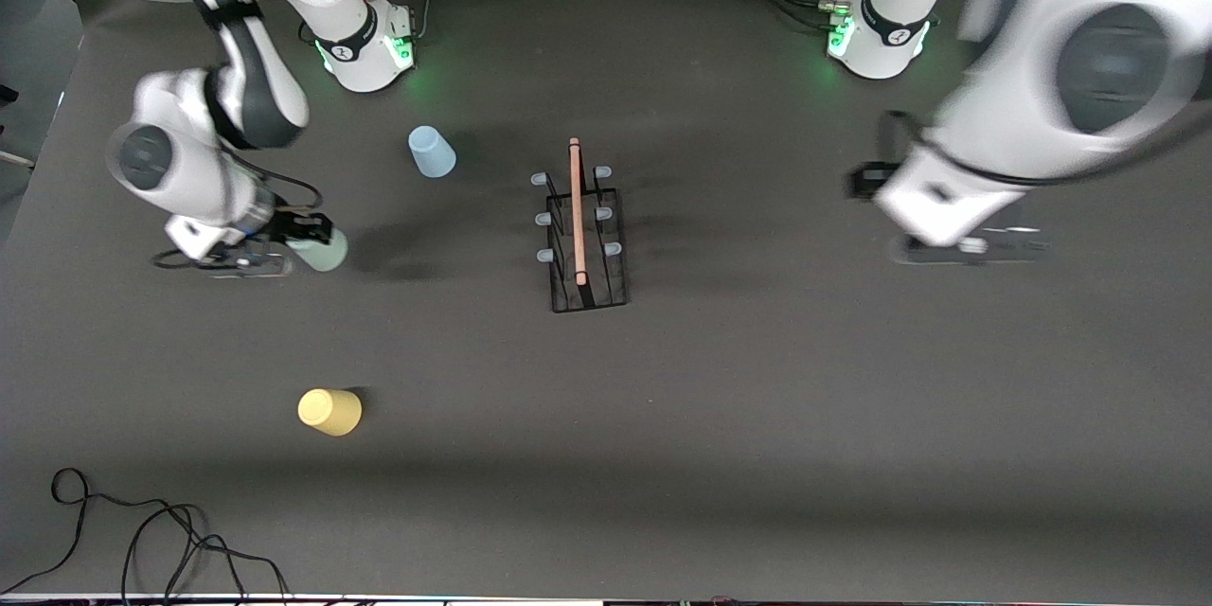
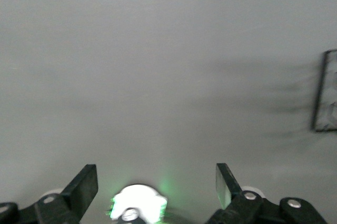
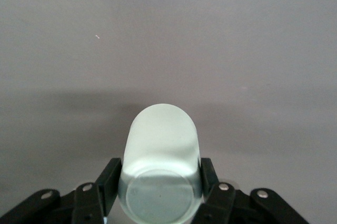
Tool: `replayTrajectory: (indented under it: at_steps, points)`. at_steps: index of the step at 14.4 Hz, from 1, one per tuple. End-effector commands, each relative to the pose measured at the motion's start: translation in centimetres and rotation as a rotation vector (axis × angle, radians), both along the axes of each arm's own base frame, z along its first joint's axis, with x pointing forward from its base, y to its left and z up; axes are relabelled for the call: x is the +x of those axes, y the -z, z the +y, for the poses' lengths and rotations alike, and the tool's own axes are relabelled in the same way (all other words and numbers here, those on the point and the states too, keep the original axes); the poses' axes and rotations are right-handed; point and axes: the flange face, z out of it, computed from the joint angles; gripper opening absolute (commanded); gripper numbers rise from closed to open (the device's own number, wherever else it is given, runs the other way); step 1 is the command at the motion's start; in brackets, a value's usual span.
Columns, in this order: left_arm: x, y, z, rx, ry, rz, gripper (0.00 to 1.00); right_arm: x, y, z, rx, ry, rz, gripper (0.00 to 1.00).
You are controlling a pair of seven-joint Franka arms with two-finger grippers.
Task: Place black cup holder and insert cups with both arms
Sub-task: 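Grasp the pale green cup with the right gripper while the left gripper withdraws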
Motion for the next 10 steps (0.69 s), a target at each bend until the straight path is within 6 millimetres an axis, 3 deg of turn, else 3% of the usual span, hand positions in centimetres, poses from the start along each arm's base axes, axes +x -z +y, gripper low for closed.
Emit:
replayTrajectory:
  at_steps: [1,3,5,6,8,10]
  points:
    - [-1.3,-0.1,6.5,-0.032,0.060,0.025,1.00,1.9,-12.3,-0.1,-0.005,0.013,0.009,0.03]
    - [-0.4,0.1,10.5,-0.041,0.074,0.007,1.00,2.2,-18.4,-0.2,-0.008,0.027,0.002,0.01]
    - [0.4,1.5,13.5,-0.063,0.107,-0.030,0.99,1.9,-22.1,0.3,0.022,0.054,0.005,0.00]
    - [0.8,2.0,14.7,-0.072,0.131,-0.064,0.99,1.8,-23.3,0.7,0.048,0.098,0.002,0.00]
    - [0.7,2.5,16.0,-0.071,0.128,-0.125,0.99,1.7,-23.6,2.6,0.076,0.235,0.013,0.00]
    - [-0.4,3.3,16.0,-0.069,0.131,-0.151,0.99,1.4,-23.3,7.8,0.077,0.353,0.022,0.00]
